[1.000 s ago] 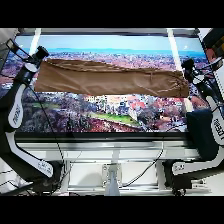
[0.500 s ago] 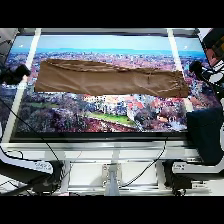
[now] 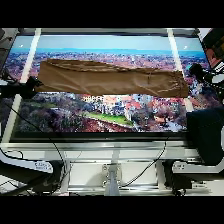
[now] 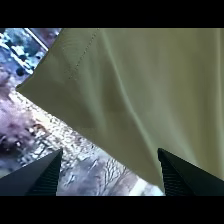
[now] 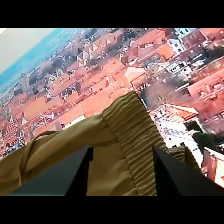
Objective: Fold the clothes and pants, and hang the long-sleeved shirts on hangers.
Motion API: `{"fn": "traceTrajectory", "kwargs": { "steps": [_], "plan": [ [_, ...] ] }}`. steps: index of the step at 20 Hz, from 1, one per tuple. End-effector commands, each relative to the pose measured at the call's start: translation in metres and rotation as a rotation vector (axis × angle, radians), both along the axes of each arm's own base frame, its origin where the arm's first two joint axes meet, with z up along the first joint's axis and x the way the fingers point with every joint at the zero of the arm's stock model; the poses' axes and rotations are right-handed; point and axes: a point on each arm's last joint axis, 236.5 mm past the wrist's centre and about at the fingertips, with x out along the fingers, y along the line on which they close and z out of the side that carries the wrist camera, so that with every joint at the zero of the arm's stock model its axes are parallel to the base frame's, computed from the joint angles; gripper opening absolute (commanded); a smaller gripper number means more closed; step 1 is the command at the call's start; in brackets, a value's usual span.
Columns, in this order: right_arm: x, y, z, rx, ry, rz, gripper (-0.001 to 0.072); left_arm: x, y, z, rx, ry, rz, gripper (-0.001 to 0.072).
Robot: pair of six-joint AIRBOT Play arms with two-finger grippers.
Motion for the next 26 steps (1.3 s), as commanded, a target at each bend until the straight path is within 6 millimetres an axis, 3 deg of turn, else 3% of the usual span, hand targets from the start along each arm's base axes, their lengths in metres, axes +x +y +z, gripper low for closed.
{"fn": "traceTrajectory", "kwargs": {
  "steps": [1,6,11,12,13,18,20,23,25,26],
  "plan": [
    [0.0,-0.001,0.001,-0.001,-0.003,-0.001,0.0428,0.016,-0.013,-0.018,-0.056,-0.02,0.057,0.0714],
    [0.002,-0.003,0.003,-0.004,-0.016,-0.01,0.0428,0.05,-0.015,-0.024,0.045,-0.115,0.113,0.071],
    [0.002,-0.002,0.004,0.001,-0.018,-0.011,0.0428,0.06,-0.017,-0.054,0.036,-0.106,0.192,0.0694],
    [0.002,-0.002,0.004,0.001,-0.019,-0.012,0.0428,0.064,-0.012,-0.051,0.059,-0.131,0.206,0.0583],
    [0.002,-0.002,0.004,0.001,-0.019,-0.012,0.0428,0.069,-0.006,-0.046,0.084,-0.161,0.224,0.0548],
    [0.003,0.009,0.006,0.004,-0.015,0.014,0.0426,0.09,0.008,-0.024,0.178,-0.284,0.285,0.0531],
    [0.005,0.025,0.013,-0.02,-0.015,0.064,0.0405,0.101,0.001,-0.012,0.213,-0.33,0.27,0.0404],
    [0.009,0.046,0.029,-0.064,-0.039,0.127,0.0402,0.121,-0.02,0.004,0.31,-0.376,0.145,0.0391],
    [0.01,0.057,0.04,-0.071,-0.059,0.145,0.0402,0.131,-0.026,0.012,0.312,-0.401,0.133,0.0089],
    [0.009,0.06,0.045,-0.073,-0.068,0.151,0.0402,0.135,-0.026,0.016,0.313,-0.411,0.132,0.0018]
  ]
}}
